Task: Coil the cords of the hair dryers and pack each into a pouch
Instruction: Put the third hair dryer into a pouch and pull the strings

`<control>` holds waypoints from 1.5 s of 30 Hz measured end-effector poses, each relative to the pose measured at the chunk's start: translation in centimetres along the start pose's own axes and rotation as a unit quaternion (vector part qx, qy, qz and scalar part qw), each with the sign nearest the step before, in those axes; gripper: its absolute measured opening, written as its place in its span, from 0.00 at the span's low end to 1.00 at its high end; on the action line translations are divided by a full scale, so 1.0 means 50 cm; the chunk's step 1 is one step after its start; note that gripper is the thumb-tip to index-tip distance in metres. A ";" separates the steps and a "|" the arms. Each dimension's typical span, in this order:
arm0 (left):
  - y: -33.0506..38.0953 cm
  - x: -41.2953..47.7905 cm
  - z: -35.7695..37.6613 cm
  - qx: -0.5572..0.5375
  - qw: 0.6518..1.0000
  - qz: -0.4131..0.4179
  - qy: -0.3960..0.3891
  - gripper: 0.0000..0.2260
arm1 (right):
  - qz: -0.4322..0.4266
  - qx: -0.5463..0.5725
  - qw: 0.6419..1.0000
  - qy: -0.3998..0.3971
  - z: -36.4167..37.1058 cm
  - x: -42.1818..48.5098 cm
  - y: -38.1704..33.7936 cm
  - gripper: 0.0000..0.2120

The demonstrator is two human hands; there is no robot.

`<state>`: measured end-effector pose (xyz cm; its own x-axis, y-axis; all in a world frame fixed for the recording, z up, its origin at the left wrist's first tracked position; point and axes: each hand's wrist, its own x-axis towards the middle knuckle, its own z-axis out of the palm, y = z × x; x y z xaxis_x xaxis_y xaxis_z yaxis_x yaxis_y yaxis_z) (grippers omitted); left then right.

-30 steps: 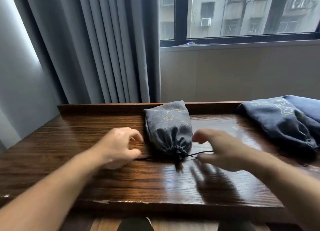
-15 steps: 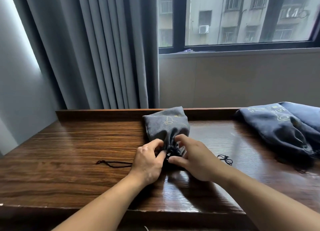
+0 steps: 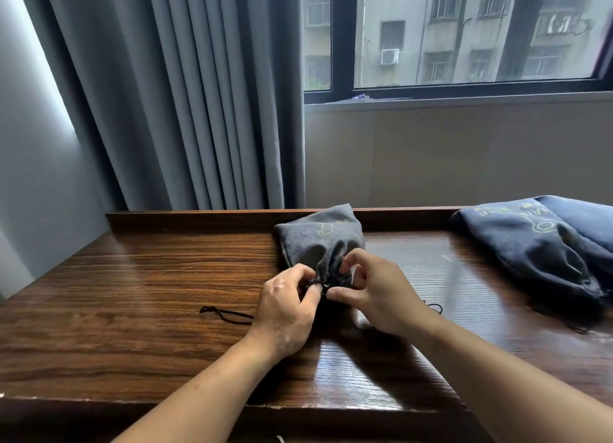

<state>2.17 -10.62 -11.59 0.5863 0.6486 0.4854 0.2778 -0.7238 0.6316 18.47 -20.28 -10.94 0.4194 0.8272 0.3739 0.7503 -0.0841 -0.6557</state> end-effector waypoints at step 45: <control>-0.075 0.020 -0.068 0.066 0.994 0.012 -0.083 0.11 | 0.010 -0.034 0.995 -0.092 -0.064 -0.016 0.032 0.20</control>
<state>-0.86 -6.47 -11.43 0.7087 0.5906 0.3858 0.3533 -0.7705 0.5306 20.97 -22.84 -10.19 0.3387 0.9125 0.2294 0.7774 -0.1341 -0.6145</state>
